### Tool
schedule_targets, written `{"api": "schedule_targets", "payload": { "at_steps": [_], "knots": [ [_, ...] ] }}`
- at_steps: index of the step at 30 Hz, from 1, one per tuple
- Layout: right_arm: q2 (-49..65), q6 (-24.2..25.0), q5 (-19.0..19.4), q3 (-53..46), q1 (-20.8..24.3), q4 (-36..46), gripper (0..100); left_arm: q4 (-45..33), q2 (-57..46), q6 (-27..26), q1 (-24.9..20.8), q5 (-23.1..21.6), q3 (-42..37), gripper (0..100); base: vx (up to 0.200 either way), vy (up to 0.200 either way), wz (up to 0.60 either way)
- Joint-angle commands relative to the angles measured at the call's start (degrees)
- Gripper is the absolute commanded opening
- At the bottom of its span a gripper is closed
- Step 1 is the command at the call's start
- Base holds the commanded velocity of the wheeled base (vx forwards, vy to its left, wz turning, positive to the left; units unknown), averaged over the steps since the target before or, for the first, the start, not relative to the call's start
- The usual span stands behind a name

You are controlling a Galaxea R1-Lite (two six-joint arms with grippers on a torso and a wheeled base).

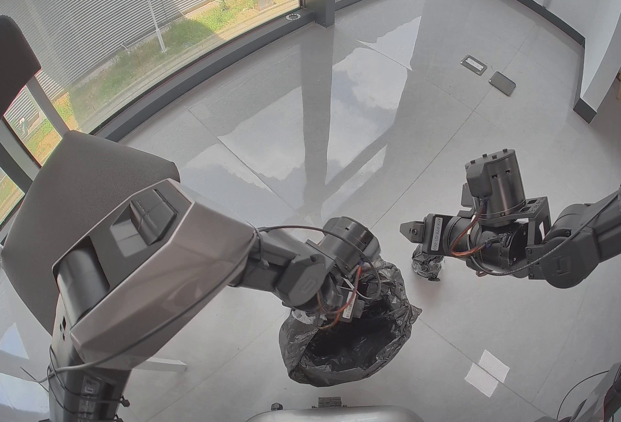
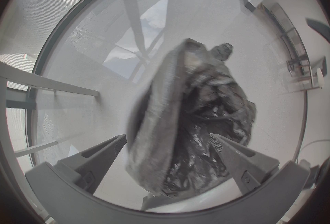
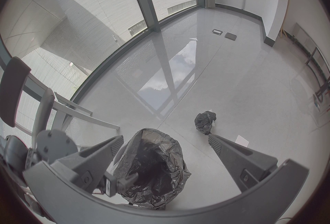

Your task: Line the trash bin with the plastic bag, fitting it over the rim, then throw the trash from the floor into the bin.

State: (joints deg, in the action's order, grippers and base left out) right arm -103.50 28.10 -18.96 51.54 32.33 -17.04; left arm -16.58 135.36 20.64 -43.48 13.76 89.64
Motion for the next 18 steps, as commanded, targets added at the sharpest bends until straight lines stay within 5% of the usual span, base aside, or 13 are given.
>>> {"api": "schedule_targets", "payload": {
  "at_steps": [1, 18],
  "knots": [
    [0.1, -0.4, 0.1, 0.1, 0.0, -0.1, 100, 0.0, 1.1, -0.2, 1.1, -0.1, 0.6, 100, 0.000, 0.000, 0.00],
    [0.1, -1.0, 0.1, 0.3, -0.1, -0.2, 100, 0.1, 4.7, 0.1, 0.4, -0.4, 3.6, 100, 0.000, 0.000, 0.00]
  ]
}}
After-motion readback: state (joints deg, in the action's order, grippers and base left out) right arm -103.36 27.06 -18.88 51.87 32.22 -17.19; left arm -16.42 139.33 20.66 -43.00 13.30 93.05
